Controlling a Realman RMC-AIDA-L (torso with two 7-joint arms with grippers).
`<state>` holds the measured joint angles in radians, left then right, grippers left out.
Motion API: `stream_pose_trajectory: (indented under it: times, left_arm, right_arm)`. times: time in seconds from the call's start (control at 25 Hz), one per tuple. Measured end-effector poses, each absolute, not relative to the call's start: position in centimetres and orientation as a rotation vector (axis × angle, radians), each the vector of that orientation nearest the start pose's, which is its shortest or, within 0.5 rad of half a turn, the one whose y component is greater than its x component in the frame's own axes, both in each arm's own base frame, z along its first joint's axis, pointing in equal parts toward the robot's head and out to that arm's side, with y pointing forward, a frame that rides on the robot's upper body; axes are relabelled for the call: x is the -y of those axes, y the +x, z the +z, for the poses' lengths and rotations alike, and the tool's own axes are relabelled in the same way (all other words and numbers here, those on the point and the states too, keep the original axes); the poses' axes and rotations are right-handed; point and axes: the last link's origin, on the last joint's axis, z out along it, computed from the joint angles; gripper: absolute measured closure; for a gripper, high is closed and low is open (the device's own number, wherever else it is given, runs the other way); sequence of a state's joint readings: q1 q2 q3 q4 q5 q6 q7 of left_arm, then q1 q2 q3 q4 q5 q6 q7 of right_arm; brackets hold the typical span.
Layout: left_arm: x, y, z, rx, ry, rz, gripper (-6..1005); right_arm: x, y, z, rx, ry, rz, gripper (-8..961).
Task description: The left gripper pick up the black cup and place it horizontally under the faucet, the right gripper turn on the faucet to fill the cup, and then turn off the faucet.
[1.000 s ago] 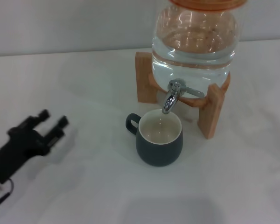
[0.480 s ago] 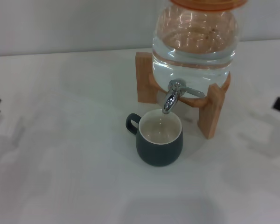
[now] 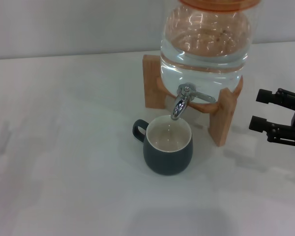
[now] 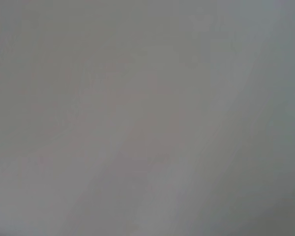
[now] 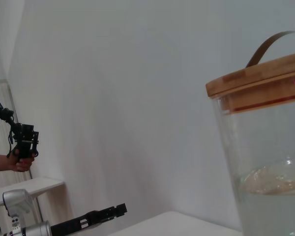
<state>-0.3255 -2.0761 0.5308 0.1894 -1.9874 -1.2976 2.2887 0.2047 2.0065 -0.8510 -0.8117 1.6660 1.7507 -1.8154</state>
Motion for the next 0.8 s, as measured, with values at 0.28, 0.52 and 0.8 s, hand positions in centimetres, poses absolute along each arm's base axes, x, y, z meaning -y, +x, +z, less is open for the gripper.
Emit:
stream_pose_trajectory:
  times: [0.28, 0.52, 0.8]
  left_arm:
    - [-29.2, -36.7, 2.5, 0.868, -1.615, -0.986, 388]
    - [-29.0, -37.0, 3.0, 0.870, -1.603, -0.989, 388]
    - [-28.4, -37.5, 3.9, 0.857, -1.595, -0.983, 388]
  right_arm:
    - [-26.6, 28.1, 6.9, -0.487, -2.504, 1.074, 127]
    - [-27.0, 27.4, 6.4, -0.483, -2.548, 1.041, 127]
    - [-27.1, 27.3, 6.4, -0.488, -2.559, 1.031, 127]
